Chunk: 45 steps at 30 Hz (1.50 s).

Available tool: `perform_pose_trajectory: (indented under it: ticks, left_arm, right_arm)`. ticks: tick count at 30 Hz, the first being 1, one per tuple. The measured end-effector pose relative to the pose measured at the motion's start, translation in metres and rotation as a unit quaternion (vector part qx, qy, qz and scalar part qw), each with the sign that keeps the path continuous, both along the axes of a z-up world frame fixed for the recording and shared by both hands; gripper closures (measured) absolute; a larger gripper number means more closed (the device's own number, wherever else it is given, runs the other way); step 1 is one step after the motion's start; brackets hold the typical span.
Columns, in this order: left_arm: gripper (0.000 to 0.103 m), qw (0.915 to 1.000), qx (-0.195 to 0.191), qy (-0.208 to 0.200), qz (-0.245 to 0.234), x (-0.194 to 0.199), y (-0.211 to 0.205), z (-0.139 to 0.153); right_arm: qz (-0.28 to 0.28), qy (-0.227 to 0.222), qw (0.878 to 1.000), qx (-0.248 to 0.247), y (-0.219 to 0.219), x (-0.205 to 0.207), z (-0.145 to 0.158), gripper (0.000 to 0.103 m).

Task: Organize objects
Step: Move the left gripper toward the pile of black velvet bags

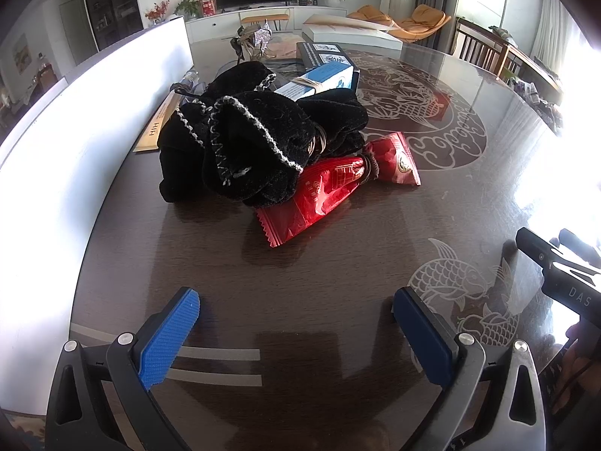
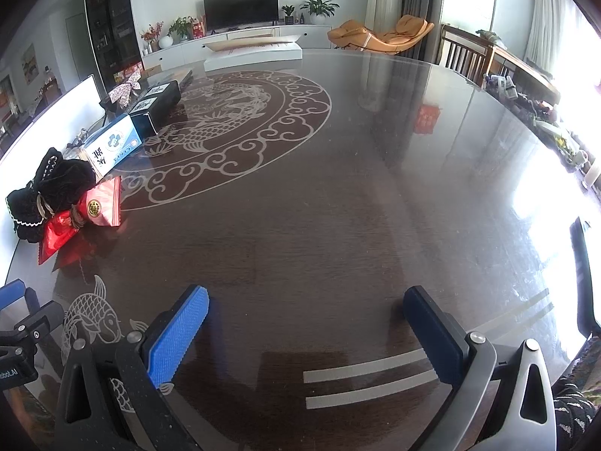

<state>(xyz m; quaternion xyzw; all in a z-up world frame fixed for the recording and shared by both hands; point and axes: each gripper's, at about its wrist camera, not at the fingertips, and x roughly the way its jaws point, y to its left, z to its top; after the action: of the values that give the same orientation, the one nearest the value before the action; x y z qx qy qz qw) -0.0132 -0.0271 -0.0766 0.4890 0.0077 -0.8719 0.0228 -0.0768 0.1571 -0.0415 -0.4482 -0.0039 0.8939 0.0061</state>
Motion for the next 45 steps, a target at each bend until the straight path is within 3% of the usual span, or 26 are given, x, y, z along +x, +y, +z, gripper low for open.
perform_pose_trajectory:
  ticks: [45]
  left_arm:
    - [0.0, 0.9992, 0.002, -0.017, -0.036, -0.0017, -0.0018, 0.0002]
  right_arm:
    - [-0.001, 0.019, 1.0, 0.001, -0.0015, 0.0044, -0.002, 0.0]
